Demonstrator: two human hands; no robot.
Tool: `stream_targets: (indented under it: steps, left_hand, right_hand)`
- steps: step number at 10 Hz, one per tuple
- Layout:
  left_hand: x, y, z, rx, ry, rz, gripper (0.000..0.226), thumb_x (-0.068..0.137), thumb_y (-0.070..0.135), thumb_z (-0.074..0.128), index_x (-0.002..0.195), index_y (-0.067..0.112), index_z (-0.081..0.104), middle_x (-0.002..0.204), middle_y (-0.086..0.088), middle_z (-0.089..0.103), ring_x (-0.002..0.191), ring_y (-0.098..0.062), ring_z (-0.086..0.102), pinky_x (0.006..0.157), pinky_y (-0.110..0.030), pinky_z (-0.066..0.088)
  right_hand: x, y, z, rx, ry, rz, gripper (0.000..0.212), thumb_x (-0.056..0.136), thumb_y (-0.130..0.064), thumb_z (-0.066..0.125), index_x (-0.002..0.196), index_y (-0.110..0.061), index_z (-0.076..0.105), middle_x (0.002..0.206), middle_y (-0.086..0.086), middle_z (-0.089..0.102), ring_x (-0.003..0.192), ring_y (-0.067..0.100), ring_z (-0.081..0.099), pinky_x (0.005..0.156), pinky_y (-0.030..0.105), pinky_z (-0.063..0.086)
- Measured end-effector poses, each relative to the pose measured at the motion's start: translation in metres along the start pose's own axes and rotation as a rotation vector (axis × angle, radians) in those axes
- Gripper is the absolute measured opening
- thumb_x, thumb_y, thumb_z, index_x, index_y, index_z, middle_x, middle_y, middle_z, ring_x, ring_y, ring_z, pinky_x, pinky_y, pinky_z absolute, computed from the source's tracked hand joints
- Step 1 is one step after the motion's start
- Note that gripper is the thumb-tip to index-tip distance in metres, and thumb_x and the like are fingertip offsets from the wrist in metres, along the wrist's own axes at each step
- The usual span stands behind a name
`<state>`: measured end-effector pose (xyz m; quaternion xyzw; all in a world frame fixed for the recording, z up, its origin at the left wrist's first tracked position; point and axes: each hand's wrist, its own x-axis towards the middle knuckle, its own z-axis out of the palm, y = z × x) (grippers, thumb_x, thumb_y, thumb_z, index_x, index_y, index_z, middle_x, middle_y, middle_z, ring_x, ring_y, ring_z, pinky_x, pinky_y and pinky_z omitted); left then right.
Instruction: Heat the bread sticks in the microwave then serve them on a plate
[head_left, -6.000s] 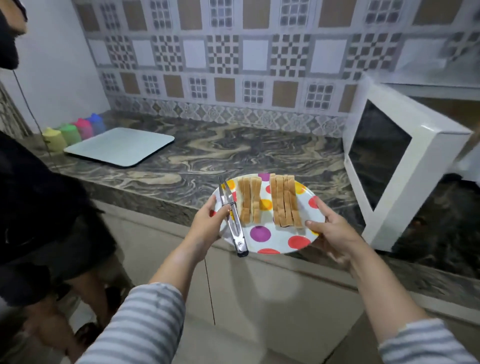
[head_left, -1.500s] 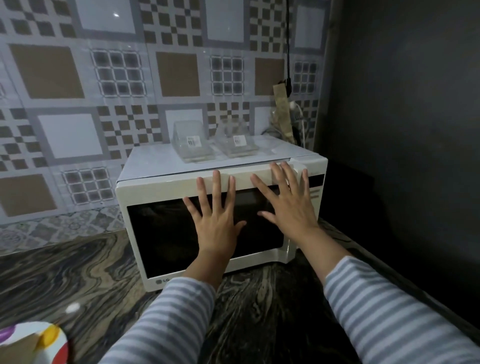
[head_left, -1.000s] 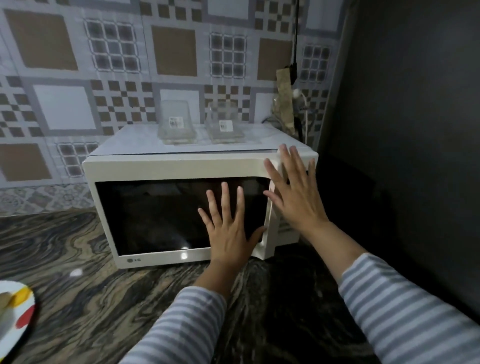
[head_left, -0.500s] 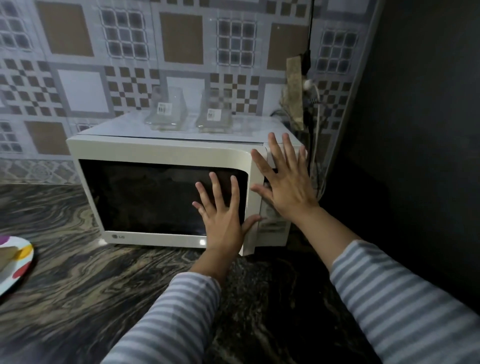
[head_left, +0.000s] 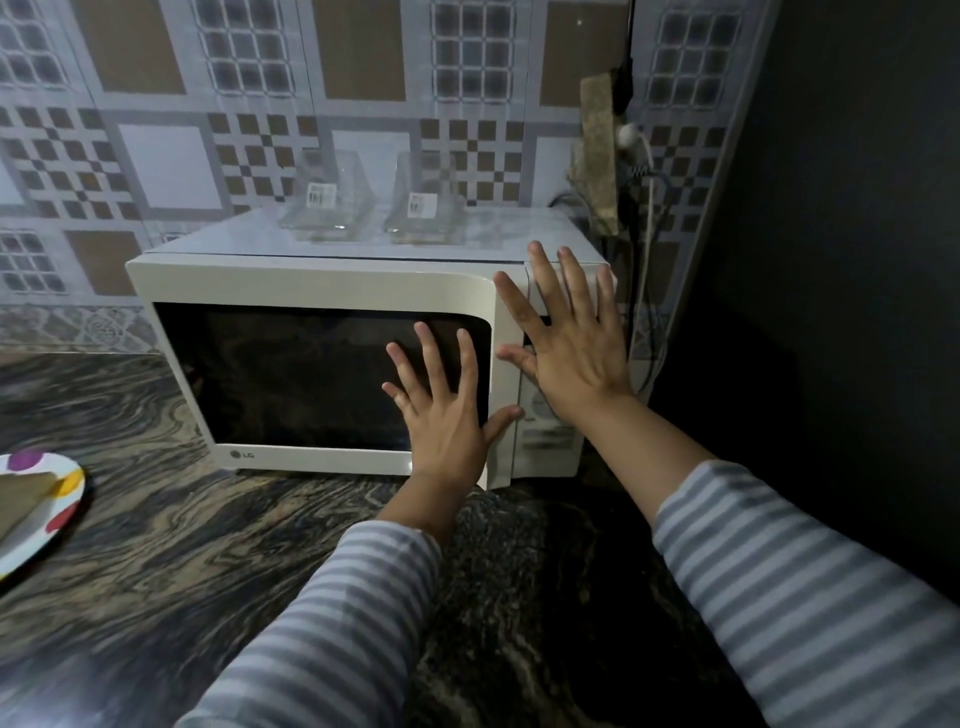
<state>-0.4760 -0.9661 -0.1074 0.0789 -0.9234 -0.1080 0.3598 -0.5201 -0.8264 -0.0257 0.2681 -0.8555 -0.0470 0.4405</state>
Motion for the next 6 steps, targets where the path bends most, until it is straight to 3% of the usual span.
stream_targets:
  steps: [2, 4, 5, 6]
  left_hand:
    - [0.008, 0.013, -0.006, -0.021, -0.090, -0.071, 0.095, 0.080, 0.073, 0.034, 0.146, 0.026, -0.015, 0.148, -0.017, -0.031, 0.137, -0.056, -0.018, 0.104, -0.073, 0.011]
    - [0.004, 0.011, -0.014, -0.020, -0.182, -0.076, 0.101, 0.082, 0.072, 0.043, 0.149, 0.025, -0.017, 0.145, -0.012, -0.040, 0.137, -0.051, -0.026, 0.108, -0.069, 0.009]
    - [0.006, 0.006, -0.035, -0.047, -0.275, -0.012, 0.099, 0.084, 0.068, 0.046, 0.148, 0.030, -0.019, 0.144, -0.006, -0.046, 0.137, -0.044, -0.031, 0.110, -0.066, 0.007]
    - [-0.016, -0.011, -0.057, -0.072, -0.303, 0.054, 0.088, 0.092, 0.054, 0.046, 0.149, 0.031, -0.016, 0.154, 0.002, -0.032, 0.144, -0.028, -0.025, 0.115, -0.061, 0.003]
  right_hand:
    - [0.004, -0.007, 0.003, -0.053, -0.021, 0.063, 0.075, 0.089, -0.061, 0.022, 0.147, -0.033, -0.016, 0.160, 0.007, 0.008, 0.145, 0.032, 0.018, 0.115, 0.055, 0.011]
    - [0.000, -0.008, 0.001, -0.064, -0.073, 0.064, 0.073, 0.092, -0.059, 0.025, 0.150, -0.031, -0.008, 0.160, 0.009, 0.015, 0.146, 0.034, 0.016, 0.116, 0.057, 0.011]
    - [0.008, -0.007, -0.022, -0.003, -0.227, 0.056, 0.073, 0.096, -0.057, 0.025, 0.145, -0.033, -0.024, 0.161, 0.009, -0.007, 0.147, 0.031, -0.008, 0.116, 0.057, -0.002]
    - [-0.013, -0.014, -0.052, 0.102, -0.349, 0.051, 0.069, 0.098, -0.053, 0.027, 0.146, -0.035, -0.020, 0.159, 0.005, -0.020, 0.145, 0.025, -0.022, 0.114, 0.056, -0.013]
